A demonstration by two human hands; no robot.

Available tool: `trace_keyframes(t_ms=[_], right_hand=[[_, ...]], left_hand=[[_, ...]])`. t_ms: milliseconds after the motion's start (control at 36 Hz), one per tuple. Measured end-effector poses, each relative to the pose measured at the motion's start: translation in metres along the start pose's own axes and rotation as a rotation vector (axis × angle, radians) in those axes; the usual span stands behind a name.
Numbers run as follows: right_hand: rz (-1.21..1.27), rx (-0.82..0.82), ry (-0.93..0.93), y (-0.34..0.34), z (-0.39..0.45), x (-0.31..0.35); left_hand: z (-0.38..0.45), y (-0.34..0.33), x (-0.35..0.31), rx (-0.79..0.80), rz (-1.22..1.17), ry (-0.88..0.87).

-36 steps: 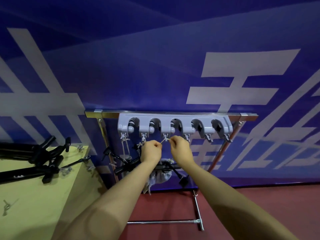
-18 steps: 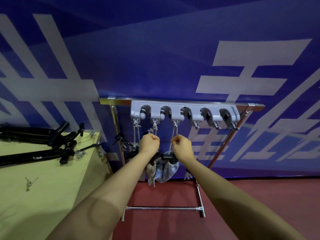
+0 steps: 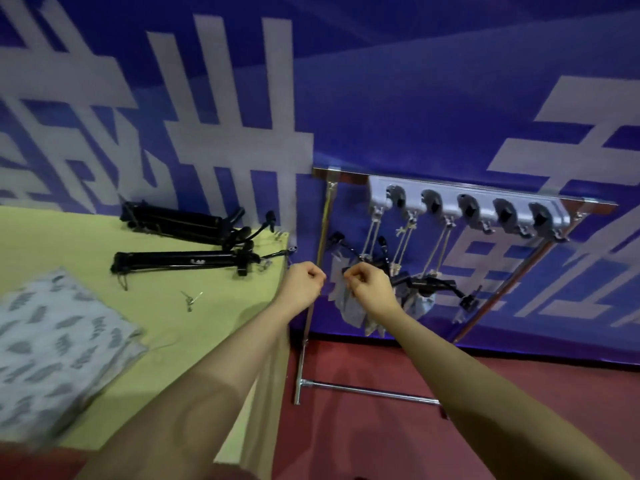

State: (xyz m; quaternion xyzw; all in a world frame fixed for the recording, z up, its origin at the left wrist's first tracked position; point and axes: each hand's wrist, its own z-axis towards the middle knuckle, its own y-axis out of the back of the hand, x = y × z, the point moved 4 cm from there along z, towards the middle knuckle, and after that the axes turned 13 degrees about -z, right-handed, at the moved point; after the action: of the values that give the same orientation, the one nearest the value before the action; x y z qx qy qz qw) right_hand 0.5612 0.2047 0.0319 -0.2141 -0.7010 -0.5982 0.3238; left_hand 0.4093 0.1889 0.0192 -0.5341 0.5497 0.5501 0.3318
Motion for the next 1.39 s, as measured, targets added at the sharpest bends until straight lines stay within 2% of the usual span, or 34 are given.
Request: trace_keyframes(t_ms=[111,389,722,861,944,1139,1250,1389], right_hand=[[0.038,0.018,0.021,-0.041,-0.003,0.034],[0.019,0.199,0.129,-0.141,0.003,0.124],[-0.139,0.409,0.345,-0.232,0.031,0.192],[-0.236,0.474,0.389,-0.271,0.033,0.202],[-0.287,0.513,0.411,-0.297,0.033,0.203],[-0.414,0.626,0.405,-0.353,0.021,0.209],[-0.536,0.697,0.458,-0.382,0.014,0.21],[-0.478,0.564,0.407,-0.394,0.017,0.218]], left_hand=[[-0.014,0.057,0.015,-0.05,0.032,-0.013],[-0.05,0.188,0.055,-0.27,0.012,0.127],[-0.057,0.281,0.104,-0.508,0.0,0.219],[-0.052,0.311,0.137,-0.535,-0.04,0.301],[-0.051,0.326,0.151,-0.509,0.056,0.324],[-0.048,0.353,0.189,-0.293,0.299,0.347],[-0.039,0.365,0.202,-0.161,0.301,0.324],[-0.035,0.372,0.206,-0.021,0.316,0.306]])
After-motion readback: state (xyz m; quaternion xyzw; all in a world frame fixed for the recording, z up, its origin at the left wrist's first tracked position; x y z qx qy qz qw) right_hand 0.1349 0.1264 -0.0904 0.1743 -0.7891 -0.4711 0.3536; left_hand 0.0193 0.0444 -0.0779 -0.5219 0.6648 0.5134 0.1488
